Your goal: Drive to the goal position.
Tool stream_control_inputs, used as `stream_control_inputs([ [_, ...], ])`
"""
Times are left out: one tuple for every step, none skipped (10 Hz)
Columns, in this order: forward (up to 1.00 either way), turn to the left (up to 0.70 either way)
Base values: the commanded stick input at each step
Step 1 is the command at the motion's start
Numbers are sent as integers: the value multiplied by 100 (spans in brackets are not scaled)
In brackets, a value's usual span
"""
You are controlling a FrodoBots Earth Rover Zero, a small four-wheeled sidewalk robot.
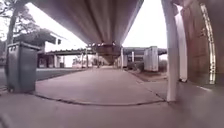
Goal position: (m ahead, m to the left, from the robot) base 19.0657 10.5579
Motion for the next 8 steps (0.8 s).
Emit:
stream_control_inputs([
  [85,0],
  [85,0],
  [85,0],
  [85,0],
  [85,0],
  [85,0],
  [85,0],
  [85,0],
])
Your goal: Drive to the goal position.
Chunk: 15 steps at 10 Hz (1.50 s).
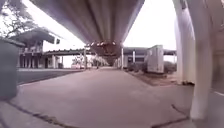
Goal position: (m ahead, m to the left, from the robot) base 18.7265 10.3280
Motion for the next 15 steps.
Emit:
stream_control_inputs([
  [85,0],
  [85,0],
  [85,14],
  [85,34],
  [85,34],
  [85,34],
  [85,34],
  [85,16],
  [85,0],
  [85,0],
  [85,0],
  [85,0],
  [85,0],
  [85,0],
  [85,0],
])
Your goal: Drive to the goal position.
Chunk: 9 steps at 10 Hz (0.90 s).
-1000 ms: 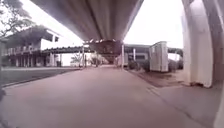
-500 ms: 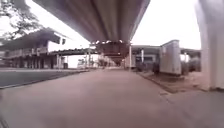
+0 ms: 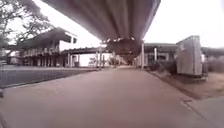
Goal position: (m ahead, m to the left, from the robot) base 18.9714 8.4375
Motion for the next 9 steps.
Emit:
stream_control_inputs([
  [85,0],
  [85,0],
  [85,0],
  [85,0],
  [85,0],
  [85,0],
  [85,0],
  [85,0],
  [85,0],
])
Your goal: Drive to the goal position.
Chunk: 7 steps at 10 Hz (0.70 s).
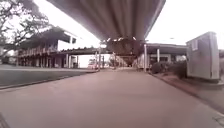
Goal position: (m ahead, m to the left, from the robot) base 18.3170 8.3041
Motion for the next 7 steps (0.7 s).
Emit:
stream_control_inputs([
  [85,0],
  [85,0],
  [85,0],
  [85,0],
  [85,0],
  [85,0],
  [85,0],
])
